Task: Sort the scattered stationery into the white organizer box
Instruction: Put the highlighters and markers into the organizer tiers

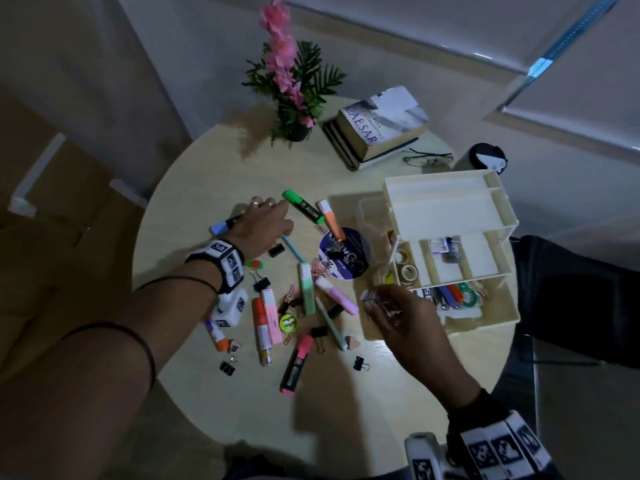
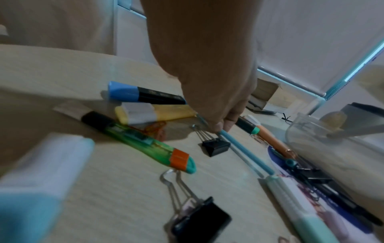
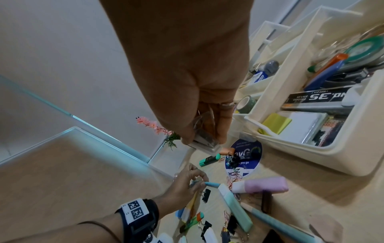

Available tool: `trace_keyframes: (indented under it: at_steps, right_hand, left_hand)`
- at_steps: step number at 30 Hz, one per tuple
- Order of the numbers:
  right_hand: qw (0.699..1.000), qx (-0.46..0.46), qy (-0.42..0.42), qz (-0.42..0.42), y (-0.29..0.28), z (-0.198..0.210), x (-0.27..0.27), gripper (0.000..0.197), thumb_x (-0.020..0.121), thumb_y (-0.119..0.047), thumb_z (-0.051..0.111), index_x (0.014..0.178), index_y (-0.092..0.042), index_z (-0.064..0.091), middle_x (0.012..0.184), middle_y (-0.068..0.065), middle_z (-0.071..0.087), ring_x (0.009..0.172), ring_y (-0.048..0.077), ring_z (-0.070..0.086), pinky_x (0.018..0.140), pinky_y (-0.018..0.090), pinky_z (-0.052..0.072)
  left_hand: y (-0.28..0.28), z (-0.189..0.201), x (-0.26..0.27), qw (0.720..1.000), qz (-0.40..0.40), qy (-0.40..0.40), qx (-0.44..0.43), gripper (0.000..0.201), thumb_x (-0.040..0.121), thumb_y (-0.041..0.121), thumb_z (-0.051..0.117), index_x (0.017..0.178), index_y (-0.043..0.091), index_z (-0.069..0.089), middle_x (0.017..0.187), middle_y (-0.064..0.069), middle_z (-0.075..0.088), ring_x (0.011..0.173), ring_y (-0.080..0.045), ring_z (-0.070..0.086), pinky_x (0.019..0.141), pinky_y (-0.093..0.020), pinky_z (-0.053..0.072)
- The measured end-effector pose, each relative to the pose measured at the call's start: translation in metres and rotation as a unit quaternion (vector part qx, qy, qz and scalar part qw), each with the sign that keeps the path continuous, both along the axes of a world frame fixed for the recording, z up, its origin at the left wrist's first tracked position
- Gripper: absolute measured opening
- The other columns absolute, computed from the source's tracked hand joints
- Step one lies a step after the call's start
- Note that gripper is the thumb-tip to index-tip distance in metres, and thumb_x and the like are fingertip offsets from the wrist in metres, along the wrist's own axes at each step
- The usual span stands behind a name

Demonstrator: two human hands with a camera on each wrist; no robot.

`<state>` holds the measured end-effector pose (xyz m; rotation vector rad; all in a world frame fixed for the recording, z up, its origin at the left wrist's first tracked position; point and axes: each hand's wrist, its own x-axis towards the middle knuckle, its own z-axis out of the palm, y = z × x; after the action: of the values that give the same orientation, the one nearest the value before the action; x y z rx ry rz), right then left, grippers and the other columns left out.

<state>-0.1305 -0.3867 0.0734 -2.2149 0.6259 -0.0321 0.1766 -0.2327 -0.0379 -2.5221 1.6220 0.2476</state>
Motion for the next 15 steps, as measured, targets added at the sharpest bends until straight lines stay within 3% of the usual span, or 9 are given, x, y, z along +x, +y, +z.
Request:
trace_keyframes:
  at_steps: [4,7,10,13,15]
  right_hand:
    - [1.000,-0.018,0.010,0.019,-0.006,0.003,-0.005,0.006,0.098,-0.031,0.072,0.101,-0.027,0.074,0.091,-0.011,0.074,0.083,0.005,0.068,0.072,0.035,0.057]
    - [0.999,-0.021,0.023,0.017,-0.017,0.001,-0.012,0.008,0.098,-0.034,0.071,0.104,-0.030,0.074,0.092,-0.015,0.073,0.080,0.004,0.066,0.065,0.023,0.052]
    - [1.000,-0.007,0.011,0.000,-0.033,-0.001,-0.020,0.007,0.096,-0.026,0.075,0.101,-0.031,0.075,0.090,-0.016,0.072,0.075,0.007,0.067,0.061,0.015,0.047]
    - [0.999,0.031,0.003,-0.027,-0.053,-0.005,-0.029,0.014,0.093,-0.015,0.078,0.102,-0.026,0.076,0.085,-0.012,0.073,0.070,0.005,0.070,0.061,0.021,0.055]
    - [1.000,0.015,0.006,-0.019,-0.068,-0.007,-0.034,0.018,0.093,-0.017,0.079,0.110,-0.023,0.077,0.088,-0.012,0.075,0.077,0.004,0.071,0.068,0.027,0.059]
  left_hand:
    - [0.009,-0.003,0.000,0.995,0.012,0.000,-0.097,0.035,0.076,0.001,0.074,0.097,0.028,0.067,0.110,-0.003,0.054,0.100,-0.030,0.054,0.086,-0.045,0.038]
    - [0.007,0.002,-0.009,0.985,0.056,0.017,-0.162,0.029,0.091,0.003,0.065,0.103,0.029,0.063,0.117,0.002,0.057,0.108,-0.027,0.054,0.092,-0.046,0.035]
    - [-0.007,0.016,-0.021,0.965,0.079,0.056,-0.245,0.016,0.102,0.012,0.056,0.106,0.026,0.063,0.106,0.007,0.067,0.099,-0.025,0.063,0.092,-0.046,0.035]
    - [-0.035,0.048,-0.038,0.938,0.073,0.106,-0.323,0.011,0.105,0.016,0.058,0.109,0.022,0.066,0.100,0.006,0.071,0.085,-0.023,0.068,0.082,-0.042,0.046]
    - [-0.065,0.076,-0.052,0.913,0.075,0.135,-0.378,0.012,0.103,0.014,0.061,0.111,0.016,0.069,0.103,0.001,0.072,0.086,-0.024,0.068,0.074,-0.039,0.053]
